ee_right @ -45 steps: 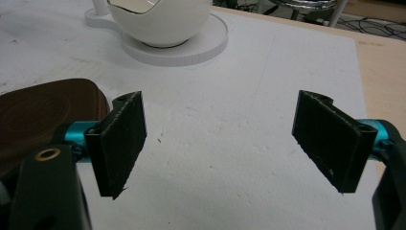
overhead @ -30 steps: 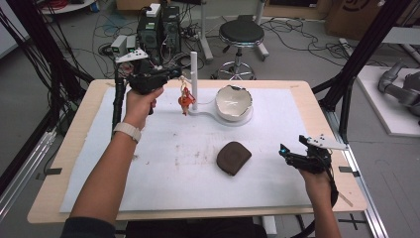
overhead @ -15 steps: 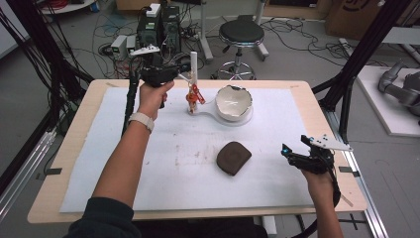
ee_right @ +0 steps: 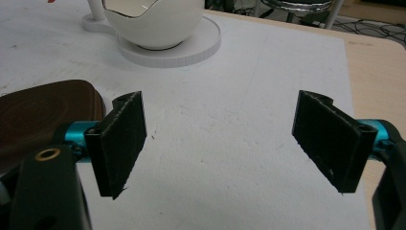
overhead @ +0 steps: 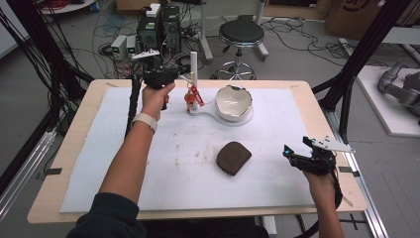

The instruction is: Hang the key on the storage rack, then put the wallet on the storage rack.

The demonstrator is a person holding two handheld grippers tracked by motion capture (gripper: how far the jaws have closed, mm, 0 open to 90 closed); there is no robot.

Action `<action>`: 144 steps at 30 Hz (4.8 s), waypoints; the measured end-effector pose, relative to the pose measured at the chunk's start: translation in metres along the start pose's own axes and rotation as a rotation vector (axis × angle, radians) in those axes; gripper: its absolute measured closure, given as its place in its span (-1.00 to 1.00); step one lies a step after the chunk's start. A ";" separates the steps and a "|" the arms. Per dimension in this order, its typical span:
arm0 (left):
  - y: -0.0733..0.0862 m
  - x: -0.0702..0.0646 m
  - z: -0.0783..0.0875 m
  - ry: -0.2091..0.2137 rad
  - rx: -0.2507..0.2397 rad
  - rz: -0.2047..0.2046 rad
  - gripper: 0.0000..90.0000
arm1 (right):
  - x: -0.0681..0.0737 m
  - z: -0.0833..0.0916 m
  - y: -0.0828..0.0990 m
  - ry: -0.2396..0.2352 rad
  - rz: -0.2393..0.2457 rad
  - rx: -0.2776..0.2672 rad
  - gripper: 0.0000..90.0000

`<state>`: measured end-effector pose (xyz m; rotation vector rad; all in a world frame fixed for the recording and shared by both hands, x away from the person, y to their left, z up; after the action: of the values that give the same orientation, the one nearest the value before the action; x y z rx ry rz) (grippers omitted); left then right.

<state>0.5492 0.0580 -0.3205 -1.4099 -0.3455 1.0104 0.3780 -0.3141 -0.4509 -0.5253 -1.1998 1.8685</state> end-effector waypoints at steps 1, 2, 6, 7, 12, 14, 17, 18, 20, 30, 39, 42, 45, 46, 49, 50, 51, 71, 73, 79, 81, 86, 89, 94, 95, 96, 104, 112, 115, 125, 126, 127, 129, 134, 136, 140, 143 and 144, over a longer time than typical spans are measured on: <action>0.000 0.001 -0.001 -0.001 -0.001 0.003 0.95 | 0.000 0.000 0.000 -0.001 -0.002 0.002 -0.57; 0.001 0.001 -0.002 -0.005 -0.003 0.007 0.95 | 0.000 0.000 0.000 0.001 -0.003 0.002 -0.57; 0.003 0.005 -0.005 -0.028 -0.007 0.015 0.95 | 0.000 0.000 0.000 -0.001 0.002 -0.002 -0.57; 0.003 0.007 -0.006 -0.041 -0.010 0.017 0.95 | 0.000 0.000 0.000 0.000 0.003 -0.003 -0.57; 0.002 0.012 -0.005 -0.117 -0.060 0.009 0.74 | 0.000 0.001 0.000 0.000 0.009 -0.003 -0.57; 0.002 0.016 -0.001 -0.151 -0.066 -0.001 0.47 | 0.000 0.001 0.000 0.000 0.008 -0.003 -0.57; 0.001 0.020 0.011 -0.169 -0.090 0.005 0.37 | 0.001 0.001 0.000 -0.001 0.006 -0.003 -0.57; 0.002 0.021 0.014 -0.171 -0.094 0.015 0.29 | 0.001 0.001 0.000 0.000 0.010 -0.003 -0.57; 0.006 0.023 0.029 -0.183 -0.114 0.034 0.14 | 0.002 0.001 -0.001 -0.002 0.012 -0.002 -0.57; 0.041 0.012 0.098 -0.104 -0.149 -0.016 -0.65 | 0.006 -0.001 -0.005 -0.004 0.023 -0.006 -0.57; 0.077 0.026 0.157 -0.193 -0.094 -0.151 -0.65 | 0.009 -0.011 -0.004 -0.013 0.021 0.019 -0.58; 0.091 0.031 0.168 -0.222 -0.063 -0.169 -0.65 | 0.012 -0.015 -0.004 -0.024 0.019 0.028 -0.58; 0.108 0.034 0.176 -0.261 -0.031 -0.204 -0.65 | 0.016 -0.020 -0.004 -0.036 0.028 0.035 -0.58; 0.114 0.034 0.177 -0.264 -0.020 -0.217 -0.65 | 0.018 -0.021 -0.004 -0.039 0.030 0.037 -0.58; 0.125 0.034 0.179 -0.272 0.004 -0.245 -0.65 | 0.019 -0.025 -0.005 -0.042 0.038 0.040 -0.58; 0.128 0.034 0.179 -0.272 0.017 -0.249 -0.65 | 0.019 -0.026 -0.005 -0.041 0.045 0.040 -0.58; 0.129 0.035 0.179 -0.274 0.023 -0.249 -0.65 | 0.019 -0.027 -0.005 -0.044 0.045 0.040 -0.58; 0.154 0.042 0.180 -0.267 -0.001 -0.152 -0.64 | 0.041 -0.042 0.007 -0.146 0.036 0.116 -0.58; 0.157 0.044 0.181 -0.270 0.003 -0.132 -0.64 | 0.045 -0.047 0.009 -0.174 0.038 0.141 -0.58; 0.163 0.045 0.184 -0.282 0.011 -0.128 -0.63 | 0.061 -0.063 0.014 -0.264 0.019 0.196 -0.57; 0.165 0.046 0.182 -0.280 0.017 -0.122 -0.63 | 0.068 -0.075 0.017 -0.302 0.013 0.232 -0.47; 0.168 0.048 0.181 -0.277 0.026 -0.118 -0.63 | 0.076 -0.094 0.019 -0.360 -0.002 0.264 -0.39; 0.171 0.048 0.179 -0.270 0.040 -0.112 -0.63 | 0.077 -0.104 0.020 -0.427 -0.050 0.274 -0.27; 0.173 0.045 0.176 -0.257 0.051 -0.113 -0.63 | 0.080 -0.108 0.024 -0.578 -0.144 0.290 0.10; 0.173 0.044 0.175 -0.252 0.053 -0.108 -0.63 | 0.080 -0.108 0.024 -0.589 -0.146 0.289 0.11; 0.174 0.043 0.174 -0.248 0.059 -0.111 -0.63 | 0.081 -0.108 0.024 -0.599 -0.160 0.293 0.17; 0.182 0.020 0.157 -0.166 0.103 -0.120 -0.63 | 0.087 -0.101 0.022 -0.586 -0.062 0.306 0.31; 0.192 -0.029 0.114 0.003 0.205 -0.177 -0.59 | 0.103 -0.085 0.001 -0.521 0.208 0.229 0.39; 0.195 -0.045 0.094 0.059 0.242 -0.188 -0.56 | 0.108 -0.081 -0.003 -0.507 0.290 0.206 0.40; 0.223 -0.086 0.034 0.188 0.404 -0.197 -0.50 | 0.117 -0.075 -0.009 -0.508 0.417 0.177 0.41; 0.224 -0.087 0.032 0.195 0.413 -0.192 -0.50 | 0.118 -0.074 -0.009 -0.508 0.422 0.178 0.42; 0.225 -0.088 0.029 0.199 0.420 -0.189 -0.50 | 0.119 -0.074 -0.010 -0.511 0.425 0.176 0.42; 0.228 -0.089 0.025 0.206 0.434 -0.182 -0.50 | 0.119 -0.074 -0.010 -0.512 0.432 0.175 0.42; 0.231 -0.096 0.022 0.280 0.437 -0.211 -0.14 | 0.121 -0.073 -0.012 -0.516 0.448 0.177 0.42; 0.231 -0.099 0.025 0.317 0.440 -0.210 0.10 | 0.120 -0.074 -0.012 -0.515 0.442 0.176 0.42; 0.230 -0.105 0.030 0.357 0.437 -0.237 0.51 | 0.122 -0.073 -0.012 -0.524 0.448 0.170 0.42; 0.228 -0.106 0.033 0.359 0.424 -0.265 0.63 | 0.122 -0.072 -0.012 -0.526 0.439 0.175 0.41; 0.227 -0.107 0.033 0.358 0.417 -0.275 0.67 | 0.121 -0.072 -0.012 -0.523 0.436 0.177 0.40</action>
<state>0.3795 -0.0344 -0.4842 -1.0977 -0.0536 0.5491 0.3658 -0.1738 -0.4632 -0.2082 -1.2980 2.5680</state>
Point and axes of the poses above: each handheld gripper's, and its own axes: z roughly backward along the jaws, y roughly out of its underside, x roughly to its left, the point moved 10 cm from there along -z, roughly forward along the jaws, and after that the axes turned 12 degrees about -y, right-handed, at the moved point
